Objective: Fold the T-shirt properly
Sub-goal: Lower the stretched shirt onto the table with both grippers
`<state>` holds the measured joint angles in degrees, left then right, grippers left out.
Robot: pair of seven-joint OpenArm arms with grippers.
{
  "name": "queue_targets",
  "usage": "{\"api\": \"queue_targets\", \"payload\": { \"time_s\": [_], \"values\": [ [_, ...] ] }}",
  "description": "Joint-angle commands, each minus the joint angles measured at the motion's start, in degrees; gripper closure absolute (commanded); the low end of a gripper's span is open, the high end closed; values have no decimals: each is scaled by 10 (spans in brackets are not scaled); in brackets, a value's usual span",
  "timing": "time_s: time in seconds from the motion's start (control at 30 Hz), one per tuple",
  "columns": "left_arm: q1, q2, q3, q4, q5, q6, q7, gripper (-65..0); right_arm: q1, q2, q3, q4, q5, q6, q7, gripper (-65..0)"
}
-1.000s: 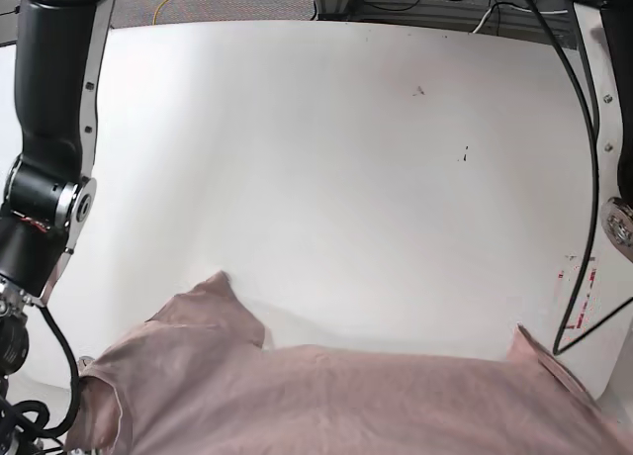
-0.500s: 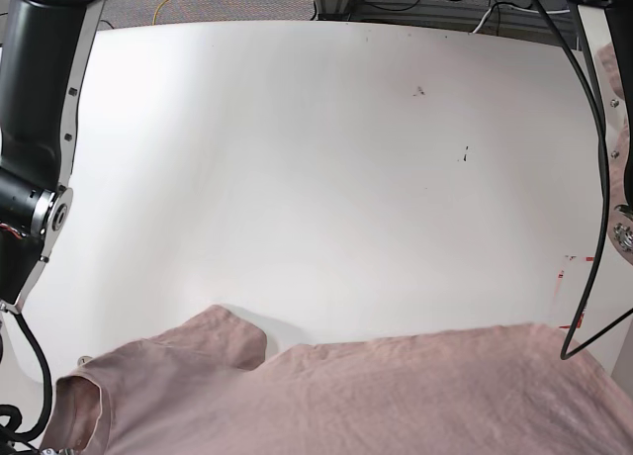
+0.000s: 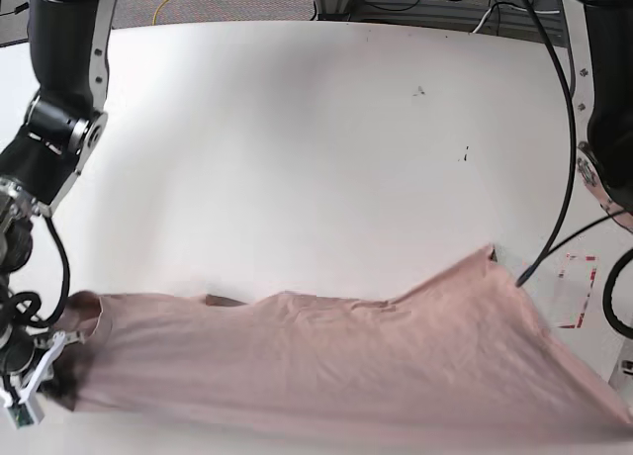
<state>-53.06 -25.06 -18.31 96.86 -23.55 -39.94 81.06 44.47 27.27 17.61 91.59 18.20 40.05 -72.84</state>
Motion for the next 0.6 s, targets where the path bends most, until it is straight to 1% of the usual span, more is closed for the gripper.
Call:
{"api": "queue_targets", "payload": {
  "time_s": [0.0, 0.07, 0.27, 0.37, 0.57],
  "values": [
    [33, -7, -12, 34, 6, -1, -11, 0, -42, -2, 27, 43, 1, -1, 11, -30],
    [70, -6, -25, 49, 6, -1, -11, 0, -90, -5, 46, 65, 1, -1, 11, -30],
    [184, -4, -57, 75, 6, -1, -11, 0, -212, -35, 84, 118, 1, -1, 11, -30],
    [237, -3, -71, 88, 6, -1, -11, 0, -264, -46, 96, 135, 1, -1, 11, -30],
    [331, -2, -87, 111, 6, -1, -11, 0, -341, -66, 118, 163, 1, -1, 11, -30]
  ]
}}
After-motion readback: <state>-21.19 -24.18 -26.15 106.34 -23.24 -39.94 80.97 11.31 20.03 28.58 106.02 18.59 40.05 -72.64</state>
